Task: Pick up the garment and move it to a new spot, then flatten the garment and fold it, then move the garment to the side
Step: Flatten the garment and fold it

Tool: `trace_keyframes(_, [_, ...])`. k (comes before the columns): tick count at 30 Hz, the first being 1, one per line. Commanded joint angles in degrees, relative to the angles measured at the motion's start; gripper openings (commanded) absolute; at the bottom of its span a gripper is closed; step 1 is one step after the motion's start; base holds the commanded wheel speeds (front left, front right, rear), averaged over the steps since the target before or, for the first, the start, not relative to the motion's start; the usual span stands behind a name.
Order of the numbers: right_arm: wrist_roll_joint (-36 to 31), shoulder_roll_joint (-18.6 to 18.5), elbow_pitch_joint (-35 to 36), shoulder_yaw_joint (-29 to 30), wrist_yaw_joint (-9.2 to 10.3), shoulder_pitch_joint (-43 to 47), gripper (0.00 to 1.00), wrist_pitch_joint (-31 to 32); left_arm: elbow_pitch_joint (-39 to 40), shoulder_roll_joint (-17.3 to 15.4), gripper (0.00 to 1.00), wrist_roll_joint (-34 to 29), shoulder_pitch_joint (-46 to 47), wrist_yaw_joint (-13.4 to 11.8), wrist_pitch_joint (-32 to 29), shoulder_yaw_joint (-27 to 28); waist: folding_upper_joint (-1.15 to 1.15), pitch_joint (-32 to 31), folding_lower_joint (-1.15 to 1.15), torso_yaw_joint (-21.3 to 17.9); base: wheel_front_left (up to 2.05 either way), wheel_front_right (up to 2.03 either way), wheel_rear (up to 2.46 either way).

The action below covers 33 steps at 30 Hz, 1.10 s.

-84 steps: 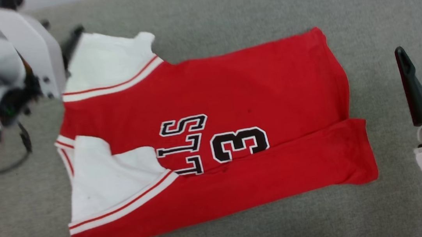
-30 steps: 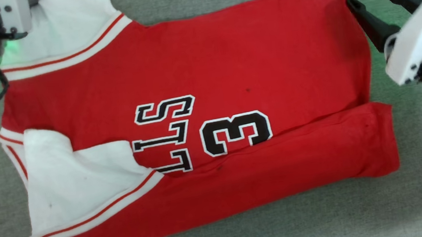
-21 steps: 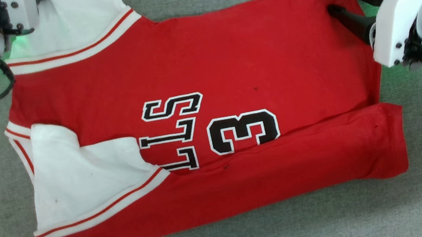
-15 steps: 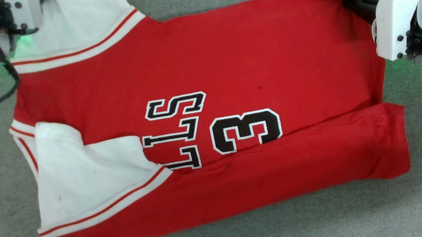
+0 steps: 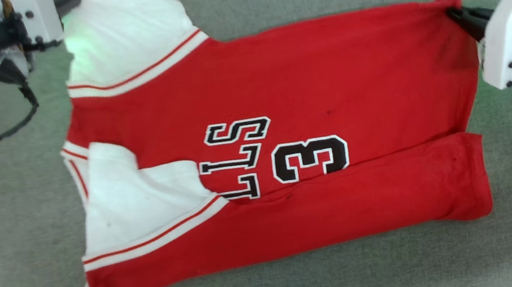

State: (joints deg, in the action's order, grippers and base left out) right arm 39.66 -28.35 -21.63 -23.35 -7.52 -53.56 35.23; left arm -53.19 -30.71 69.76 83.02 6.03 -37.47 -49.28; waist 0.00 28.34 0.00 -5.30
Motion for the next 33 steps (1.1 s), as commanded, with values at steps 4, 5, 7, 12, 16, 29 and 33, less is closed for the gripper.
trace_keyframes(4, [1.4,-2.2,0.8,-0.6,0.06,3.5,0.00,-1.6,2.6,-0.7,0.00,2.0,-3.2,0.5,0.1,0.9,0.00,-5.7,0.00,3.0,0.00,0.00,0.00])
trace_keyframes(5, [1.9,-2.7,1.3,-1.0,0.06,4.1,0.00,-1.8,3.5,-1.2,0.00,2.2,-3.8,0.5,0.1,1.0,0.00,-6.3,0.00,3.2,0.00,0.00,0.00])
trace_keyframes(7, [2.7,-3.8,2.1,-1.4,0.06,5.9,0.00,-2.5,5.3,-1.9,0.00,2.3,-5.7,0.4,0.6,0.8,0.00,-7.9,0.00,3.8,0.00,0.00,0.00])
trace_keyframes(12, [4.6,-5.7,3.6,-1.2,0.05,11.2,0.00,-3.9,13.2,-4.8,0.00,3.0,-12.0,-1.3,1.2,0.5,0.00,-11.7,0.00,5.0,0.00,0.00,0.00])
trace_keyframes(16, [6.0,-7.0,4.6,-0.6,0.06,15.8,0.00,-4.5,22.7,-8.3,0.00,4.0,-18.7,-4.2,1.9,0.4,0.00,-14.2,0.00,5.8,0.00,0.00,0.00])
trace_keyframes(29, [8.1,-8.8,7.3,0.7,0.05,26.9,0.00,-3.8,51.3,-19.5,0.00,9.7,-41.0,-18.3,4.5,0.5,0.00,-17.3,0.00,6.9,0.00,0.00,0.00])
trace_keyframes(33, [7.6,-8.0,7.2,0.9,0.05,28.2,0.00,-3.6,52.3,-19.4,0.00,10.6,-44.4,-18.9,5.7,-0.1,0.00,-18.0,0.00,6.7,0.00,0.00,0.00])
